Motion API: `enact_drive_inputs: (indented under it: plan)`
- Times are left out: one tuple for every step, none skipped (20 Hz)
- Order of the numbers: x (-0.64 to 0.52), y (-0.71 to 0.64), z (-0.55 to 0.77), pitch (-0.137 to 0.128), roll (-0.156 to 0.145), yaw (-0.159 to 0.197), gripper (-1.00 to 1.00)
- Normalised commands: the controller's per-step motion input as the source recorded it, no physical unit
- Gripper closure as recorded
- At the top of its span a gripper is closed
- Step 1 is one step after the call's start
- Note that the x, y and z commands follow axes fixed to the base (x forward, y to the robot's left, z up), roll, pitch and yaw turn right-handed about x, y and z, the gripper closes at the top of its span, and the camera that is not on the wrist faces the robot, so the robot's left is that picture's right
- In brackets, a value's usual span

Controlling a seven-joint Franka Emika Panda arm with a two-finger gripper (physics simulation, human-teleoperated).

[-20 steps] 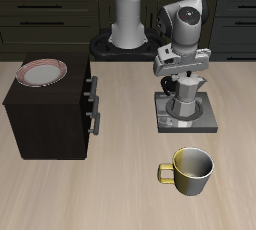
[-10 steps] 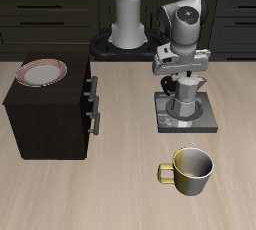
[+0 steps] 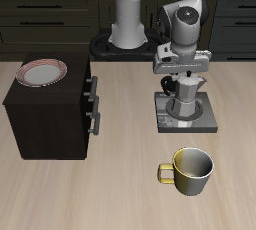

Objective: Place moka pot on the flat stove and turn off the stove

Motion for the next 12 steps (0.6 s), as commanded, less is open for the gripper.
enact_drive_inputs:
  plan:
    - [-0.01,0.07,0.01,0.011,0.018,-0.024,1.0]
    - [0.01,0.07,0.0,-0.001,0.0,-0.021,1.0]
    - [0.02,0.04,0.02,0.033,0.039,-0.091,1.0]
    - [-0.01,0.09,0.04,-0.008,0.001,-0.017,1.0]
    - [0.13,-0.11,0.09,0.031,0.002,-0.137,1.0]
    - [0.05,-0.07,0.04,0.021,-0.002,-0.024,1.0]
    - [-0.01,0.0,0.14,0.003,-0.014,-0.104,1.0]
    - [-0.01,-0.01,0.08,-0.043,0.008,-0.014,1.0]
    - [0.05,0.08,0.11,-0.003,0.012,-0.093,1.0]
    - [0.05,0.08,0.02,0.006,0.004,-0.007,1.0]
    - [0.11,0.02,0.06,-0.007,-0.014,-0.068,1.0]
    - [0.08,-0.06,0.05,-0.007,-0.013,-0.059,1.0]
